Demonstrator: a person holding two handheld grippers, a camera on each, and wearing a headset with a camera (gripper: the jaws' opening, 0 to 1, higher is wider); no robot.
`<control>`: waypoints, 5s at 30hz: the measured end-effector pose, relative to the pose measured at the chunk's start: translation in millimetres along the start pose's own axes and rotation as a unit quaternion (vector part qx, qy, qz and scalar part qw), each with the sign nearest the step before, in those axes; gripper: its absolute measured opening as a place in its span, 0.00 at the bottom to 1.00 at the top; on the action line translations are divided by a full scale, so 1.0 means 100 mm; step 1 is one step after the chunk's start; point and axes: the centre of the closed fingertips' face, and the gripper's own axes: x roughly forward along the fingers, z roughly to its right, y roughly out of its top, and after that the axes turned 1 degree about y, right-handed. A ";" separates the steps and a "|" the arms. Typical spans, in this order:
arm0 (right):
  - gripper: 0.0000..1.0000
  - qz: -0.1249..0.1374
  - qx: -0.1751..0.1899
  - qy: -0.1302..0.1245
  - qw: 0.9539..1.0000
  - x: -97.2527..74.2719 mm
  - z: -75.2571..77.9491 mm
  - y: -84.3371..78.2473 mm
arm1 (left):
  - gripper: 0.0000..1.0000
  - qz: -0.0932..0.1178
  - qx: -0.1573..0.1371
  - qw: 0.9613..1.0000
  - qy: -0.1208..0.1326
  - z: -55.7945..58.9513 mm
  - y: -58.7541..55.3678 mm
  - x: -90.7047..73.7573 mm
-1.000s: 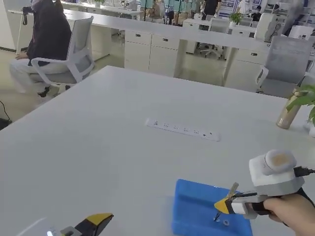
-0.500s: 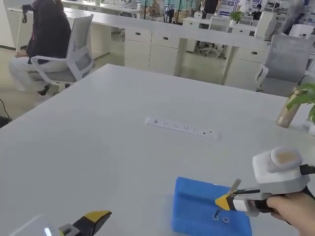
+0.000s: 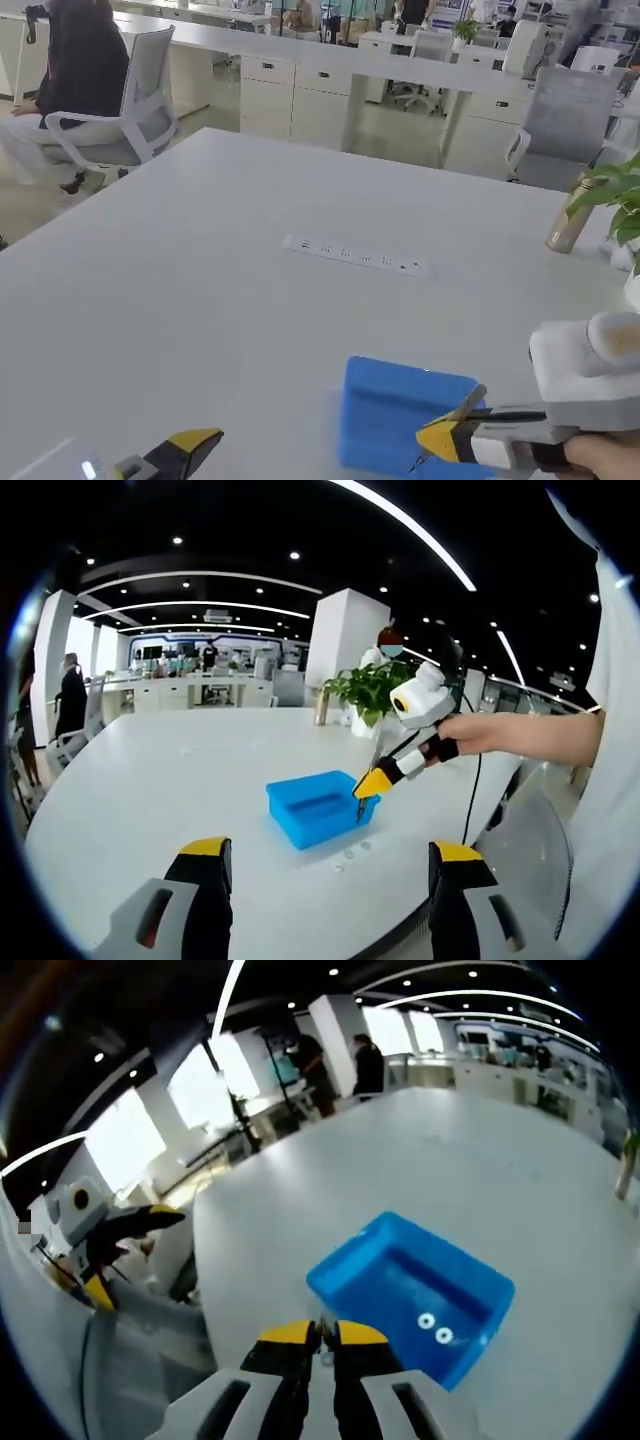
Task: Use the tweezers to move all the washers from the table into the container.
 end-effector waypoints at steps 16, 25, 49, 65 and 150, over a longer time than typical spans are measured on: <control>0.04 -0.024 0.035 -0.036 0.998 0.12 0.17 -0.46 | 0.81 -0.005 0.004 1.000 -0.003 0.02 -0.02 0.00; 0.04 -0.026 0.030 -0.038 0.998 0.15 0.22 -0.45 | 0.81 -0.007 0.004 1.000 -0.002 0.02 -0.03 -0.02; 0.04 -0.079 -0.041 -0.038 0.995 0.16 0.11 -0.49 | 0.80 -0.009 0.006 1.000 -0.001 0.00 -0.04 -0.02; 0.03 -0.153 -0.113 -0.032 0.981 0.19 -0.02 -0.51 | 0.79 -0.009 0.008 1.000 -0.008 0.03 -0.03 0.01; 0.03 -0.066 -0.032 -0.059 0.996 0.16 0.62 0.25 | 0.94 0.006 0.000 1.000 0.018 -0.11 0.00 -0.08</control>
